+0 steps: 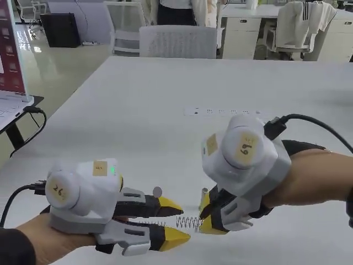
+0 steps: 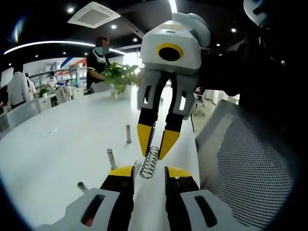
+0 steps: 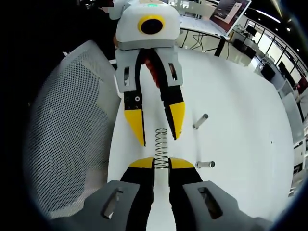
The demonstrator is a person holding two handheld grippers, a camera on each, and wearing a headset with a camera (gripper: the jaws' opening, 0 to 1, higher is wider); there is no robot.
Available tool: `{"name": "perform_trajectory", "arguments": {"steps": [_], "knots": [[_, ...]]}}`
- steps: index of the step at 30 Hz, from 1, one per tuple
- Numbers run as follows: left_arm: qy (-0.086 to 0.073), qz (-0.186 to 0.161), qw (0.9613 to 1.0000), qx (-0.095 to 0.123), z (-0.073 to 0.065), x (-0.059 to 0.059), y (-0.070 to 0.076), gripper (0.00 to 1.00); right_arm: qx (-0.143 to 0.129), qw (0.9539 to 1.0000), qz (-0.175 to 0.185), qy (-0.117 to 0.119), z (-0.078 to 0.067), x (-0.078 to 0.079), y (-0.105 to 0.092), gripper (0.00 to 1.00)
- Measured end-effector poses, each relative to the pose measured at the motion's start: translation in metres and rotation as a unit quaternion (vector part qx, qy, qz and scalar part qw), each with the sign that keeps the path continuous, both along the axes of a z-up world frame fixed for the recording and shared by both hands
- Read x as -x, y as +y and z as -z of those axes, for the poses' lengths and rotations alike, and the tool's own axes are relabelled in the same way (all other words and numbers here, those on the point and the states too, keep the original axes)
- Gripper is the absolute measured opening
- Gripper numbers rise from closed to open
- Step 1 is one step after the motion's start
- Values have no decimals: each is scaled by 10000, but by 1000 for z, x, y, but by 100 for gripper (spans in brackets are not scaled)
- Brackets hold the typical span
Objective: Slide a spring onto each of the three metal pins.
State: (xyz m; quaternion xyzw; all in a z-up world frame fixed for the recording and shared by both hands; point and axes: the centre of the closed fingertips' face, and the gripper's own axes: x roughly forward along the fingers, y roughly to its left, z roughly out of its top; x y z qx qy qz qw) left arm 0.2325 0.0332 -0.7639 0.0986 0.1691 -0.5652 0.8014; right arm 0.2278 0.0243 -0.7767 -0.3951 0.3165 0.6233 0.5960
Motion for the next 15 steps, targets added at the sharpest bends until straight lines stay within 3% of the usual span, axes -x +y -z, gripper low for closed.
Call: {"name": "perform_trajectory", "arguments": {"steps": [15], "knots": [[-35, 80, 10000, 16, -1, 2, -1, 3, -24, 9997, -204, -128, 1, 1, -1, 9]]}}
